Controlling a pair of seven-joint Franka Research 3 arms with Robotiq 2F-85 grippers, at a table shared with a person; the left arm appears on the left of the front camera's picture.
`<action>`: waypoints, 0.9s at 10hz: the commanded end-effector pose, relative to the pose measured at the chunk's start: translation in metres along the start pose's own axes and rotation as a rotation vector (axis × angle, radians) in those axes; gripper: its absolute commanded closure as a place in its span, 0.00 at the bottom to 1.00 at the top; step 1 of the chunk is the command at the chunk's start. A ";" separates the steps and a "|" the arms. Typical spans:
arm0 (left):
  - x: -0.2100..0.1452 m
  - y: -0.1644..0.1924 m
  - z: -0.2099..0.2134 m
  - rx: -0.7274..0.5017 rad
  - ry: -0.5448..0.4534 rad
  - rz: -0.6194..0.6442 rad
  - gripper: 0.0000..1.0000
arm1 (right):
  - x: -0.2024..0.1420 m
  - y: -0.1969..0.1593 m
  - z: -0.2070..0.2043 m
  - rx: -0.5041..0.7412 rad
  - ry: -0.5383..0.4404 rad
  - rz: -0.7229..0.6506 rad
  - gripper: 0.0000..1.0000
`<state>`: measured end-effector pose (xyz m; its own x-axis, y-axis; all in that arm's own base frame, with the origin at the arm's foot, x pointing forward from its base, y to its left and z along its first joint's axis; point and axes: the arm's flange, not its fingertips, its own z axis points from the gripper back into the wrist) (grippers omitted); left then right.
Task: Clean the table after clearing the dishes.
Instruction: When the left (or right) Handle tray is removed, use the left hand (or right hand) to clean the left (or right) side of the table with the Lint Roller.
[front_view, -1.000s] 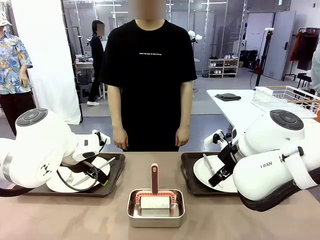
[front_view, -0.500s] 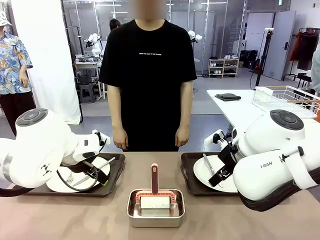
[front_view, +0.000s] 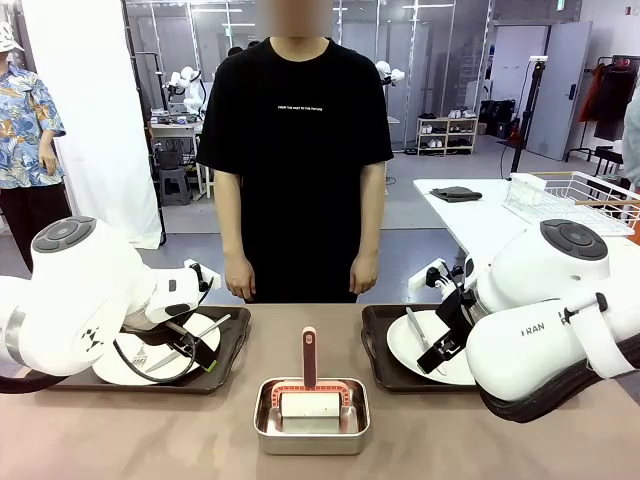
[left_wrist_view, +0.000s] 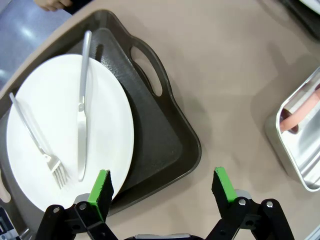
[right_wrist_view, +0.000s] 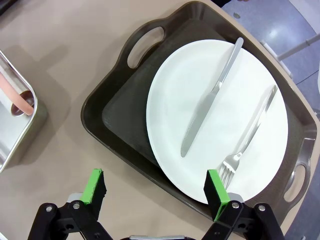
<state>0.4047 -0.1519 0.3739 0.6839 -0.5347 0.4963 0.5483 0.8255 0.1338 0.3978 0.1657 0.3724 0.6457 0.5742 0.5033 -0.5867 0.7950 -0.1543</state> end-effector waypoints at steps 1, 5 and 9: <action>0.016 0.010 0.009 -0.035 0.045 -0.018 0.00 | 0.017 -0.014 0.012 0.081 0.018 -0.021 0.00; 0.049 0.072 0.048 -0.380 0.111 0.120 0.00 | 0.055 -0.060 0.036 0.342 0.102 -0.199 0.00; 0.035 0.162 0.083 -0.760 0.006 0.285 0.00 | 0.062 -0.121 0.076 0.724 0.099 -0.358 0.00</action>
<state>0.4639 -0.0396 0.4888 0.8216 -0.3550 0.4461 0.5641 0.6193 -0.5462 0.4592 0.1067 0.4843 0.8576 0.3673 0.3601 -0.5118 0.6794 0.5259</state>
